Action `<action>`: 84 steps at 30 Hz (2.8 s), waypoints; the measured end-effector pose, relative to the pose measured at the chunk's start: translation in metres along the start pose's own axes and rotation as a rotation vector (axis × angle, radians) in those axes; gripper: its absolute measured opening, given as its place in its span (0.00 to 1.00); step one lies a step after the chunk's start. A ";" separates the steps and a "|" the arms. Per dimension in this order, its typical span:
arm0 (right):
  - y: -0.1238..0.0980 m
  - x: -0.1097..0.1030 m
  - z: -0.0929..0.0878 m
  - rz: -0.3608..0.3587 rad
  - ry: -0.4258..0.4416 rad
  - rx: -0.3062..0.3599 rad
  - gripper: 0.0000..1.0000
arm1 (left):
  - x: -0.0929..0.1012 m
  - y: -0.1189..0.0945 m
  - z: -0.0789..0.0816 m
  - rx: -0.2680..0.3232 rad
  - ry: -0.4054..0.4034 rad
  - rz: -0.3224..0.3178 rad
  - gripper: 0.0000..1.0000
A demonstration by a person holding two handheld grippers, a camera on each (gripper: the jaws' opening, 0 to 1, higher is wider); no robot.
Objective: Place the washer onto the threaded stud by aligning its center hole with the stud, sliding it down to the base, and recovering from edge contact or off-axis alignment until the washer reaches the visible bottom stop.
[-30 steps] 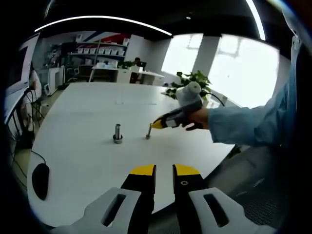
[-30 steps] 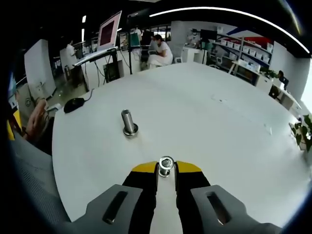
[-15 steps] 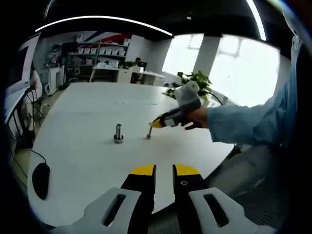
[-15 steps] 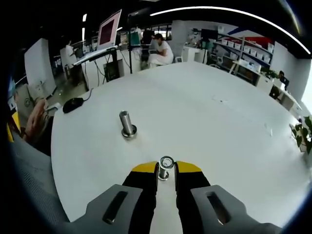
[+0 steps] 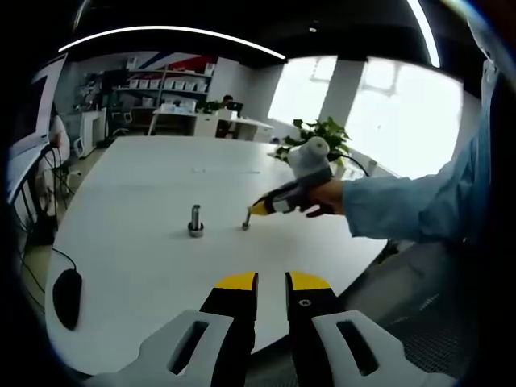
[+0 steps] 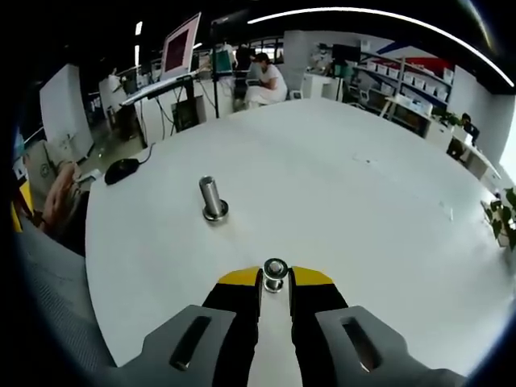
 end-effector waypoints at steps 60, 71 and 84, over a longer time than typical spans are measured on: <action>-0.187 -0.027 -0.087 0.212 -0.042 -0.013 0.16 | 0.008 0.002 0.002 -0.006 0.041 -0.075 0.11; -0.189 -0.030 -0.082 0.212 -0.051 -0.004 0.16 | 0.009 0.002 0.001 -0.015 0.052 -0.074 0.11; -0.195 -0.019 -0.072 0.130 -0.034 0.087 0.16 | 0.009 0.002 0.001 -0.018 0.050 -0.077 0.11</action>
Point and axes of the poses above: the point that each gripper's makers call its tool centre point, and the gripper's own axes: y roughly forward along the fingers, x roughly to its right, z roughly out of its top, the point moved 9 cm from there along -y, roughly backward along the fingers, and after that the axes turned 13 degrees about -z, right-handed, at the moved point
